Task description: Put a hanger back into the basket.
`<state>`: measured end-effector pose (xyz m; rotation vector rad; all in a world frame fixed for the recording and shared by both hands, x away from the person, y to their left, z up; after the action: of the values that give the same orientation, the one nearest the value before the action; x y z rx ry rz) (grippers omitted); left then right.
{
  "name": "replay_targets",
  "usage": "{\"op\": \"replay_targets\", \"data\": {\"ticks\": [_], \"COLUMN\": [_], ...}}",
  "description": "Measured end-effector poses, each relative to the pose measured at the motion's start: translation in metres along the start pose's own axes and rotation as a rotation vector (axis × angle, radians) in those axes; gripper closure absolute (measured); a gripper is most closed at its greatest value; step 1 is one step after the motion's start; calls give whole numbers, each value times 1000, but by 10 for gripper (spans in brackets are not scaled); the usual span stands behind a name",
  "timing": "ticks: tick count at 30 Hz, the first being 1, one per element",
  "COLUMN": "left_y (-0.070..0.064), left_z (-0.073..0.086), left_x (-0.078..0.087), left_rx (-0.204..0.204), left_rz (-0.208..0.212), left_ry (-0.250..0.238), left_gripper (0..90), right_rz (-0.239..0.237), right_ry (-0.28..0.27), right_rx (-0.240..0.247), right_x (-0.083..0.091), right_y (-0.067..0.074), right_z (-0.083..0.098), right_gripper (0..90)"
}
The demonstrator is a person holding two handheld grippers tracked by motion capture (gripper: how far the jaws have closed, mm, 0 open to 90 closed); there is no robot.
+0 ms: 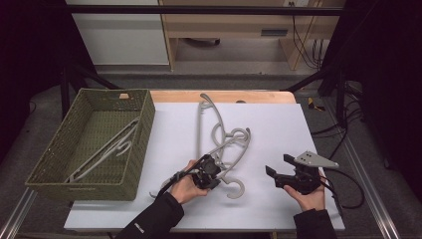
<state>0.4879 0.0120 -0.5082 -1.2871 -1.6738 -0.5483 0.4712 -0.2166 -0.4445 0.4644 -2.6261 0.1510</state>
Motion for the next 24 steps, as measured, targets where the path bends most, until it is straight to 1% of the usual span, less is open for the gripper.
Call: {"op": "replay_targets", "data": {"ticks": [4,7,8,9,11,12,13,15,16,17,19,20,21,23,24], "left_y": [-1,-4,-6,-7,-10,-10,-14,-17,-17,-21,-26,-26,-31,-35,-35], "left_z": [0,-3,-4,-6,-9,-9,-13,-17,-17,-21,-24,-24,-26,-27,-27], "left_x": [5,16,20,24,34,34,45,57,57,70,85,85,99,114,114], "left_rx": [-6,-13,-22,-31,-46,-46,-62,-77,-77,-86,-96,-96,-115,-125,-125], "left_rz": [4,8,12,8,0,0,-3,-11,-11,-13,-7,-7,-9,0,0], "left_ry": [-8,-34,-33,-45,-52,-52,-68,-84,-84,-111,-139,-139,-151,-168,-168], "left_gripper": [816,817,818,818,818,819,819,819,819,819,819,819,819,819,819], "right_rz": [2,1,1,0,1,1,3,0,4,3,1,1,0,-2,-2], "right_ry": [1,0,-1,-2,-3,-3,-2,-4,-6,-7,-9,-9,-10,-8,-11], "right_rx": [-1,1,0,2,3,3,1,-2,-1,-3,-6,-6,-3,-2,-1], "right_x": [0,0,0,0,0,0,1,1,1,2,2,2,2,3,3], "right_y": [0,0,0,0,0,0,-1,-1,-1,-2,-1,-1,-1,-1,-1], "right_z": [0,0,0,0,0,0,0,-1,-1,-1,-2,-2,-2,-2,-2], "right_gripper": [209,209,209,210,210,210,211,211,211,210,208,208,206,203,202]}}
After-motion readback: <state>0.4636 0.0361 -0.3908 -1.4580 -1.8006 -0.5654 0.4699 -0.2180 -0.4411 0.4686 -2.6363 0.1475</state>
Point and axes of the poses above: each handheld gripper's, and its own axes: x roughly backward along the jaws, z roughly out of its underside, y roughly to its left, the point moved 7 cm from there along -x, roughly forward along the jaws, and after that the axes turned 13 degrees about z, right-handed, at the moved point
